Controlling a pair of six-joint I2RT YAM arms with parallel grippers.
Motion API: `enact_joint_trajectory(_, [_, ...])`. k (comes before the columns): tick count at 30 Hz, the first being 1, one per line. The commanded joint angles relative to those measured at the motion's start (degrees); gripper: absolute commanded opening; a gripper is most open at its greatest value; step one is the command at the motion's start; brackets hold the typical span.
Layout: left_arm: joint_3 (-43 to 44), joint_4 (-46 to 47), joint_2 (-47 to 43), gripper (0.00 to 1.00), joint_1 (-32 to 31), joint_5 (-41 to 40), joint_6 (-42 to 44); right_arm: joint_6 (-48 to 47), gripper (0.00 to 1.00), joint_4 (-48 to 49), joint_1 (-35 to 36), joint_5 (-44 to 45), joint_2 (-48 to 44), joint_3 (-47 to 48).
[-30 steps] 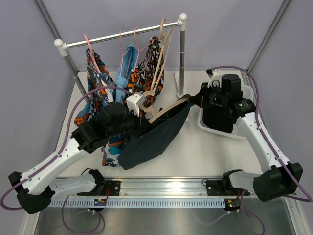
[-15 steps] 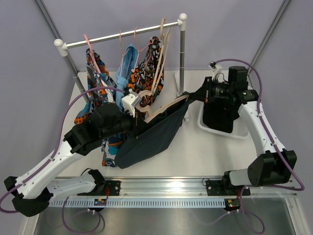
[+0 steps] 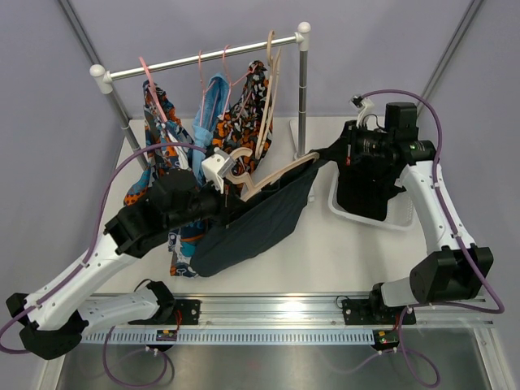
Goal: Remove the shorts from the hanger
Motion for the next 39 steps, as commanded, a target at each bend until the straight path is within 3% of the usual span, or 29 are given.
enact_joint_trajectory(1, [5.8,-10.3,-4.6,0.0,-0.3,2.0,2.0,-7.4,0.0,6.3,-8.2,18.1,4.0,4.9])
enact_joint_trajectory(7, [5.4,-11.0,-5.8,0.0,-0.3,0.3,1.9,-9.5,0.0,5.0,-10.1,16.0,4.5,7.0])
enact_joint_trajectory(9, [4.6,-8.8,-6.5,0.0,-0.3,0.4,0.9,-11.4,0.0,2.8,-10.1,9.1,5.0,6.7])
enact_joint_trajectory(14, [0.1,7.8,-5.5,0.0,-0.3,0.2,-3.1,-11.2,0.0,-0.1,-6.6,-1.0,3.3,0.3])
enact_joint_trajectory(18, [-0.1,19.5,-0.5,0.0,-0.3,0.3,-5.9,-3.6,0.0,5.4,-4.3,-4.7,-1.8,-8.2])
enact_joint_trajectory(23, [3.0,25.5,2.8,0.0,-0.3,-1.3,-6.6,2.5,0.0,8.5,-4.4,-7.6,-4.9,-10.1])
enact_joint_trajectory(31, [4.7,41.4,9.8,0.0,-0.3,-4.6,-9.1,2.0,0.0,7.1,7.6,-6.5,-9.7,-11.4])
enact_joint_trajectory(39, [8.1,42.0,12.4,0.0,-0.3,-10.4,-6.6,3.4,0.0,8.8,9.2,-6.7,-13.6,-12.2])
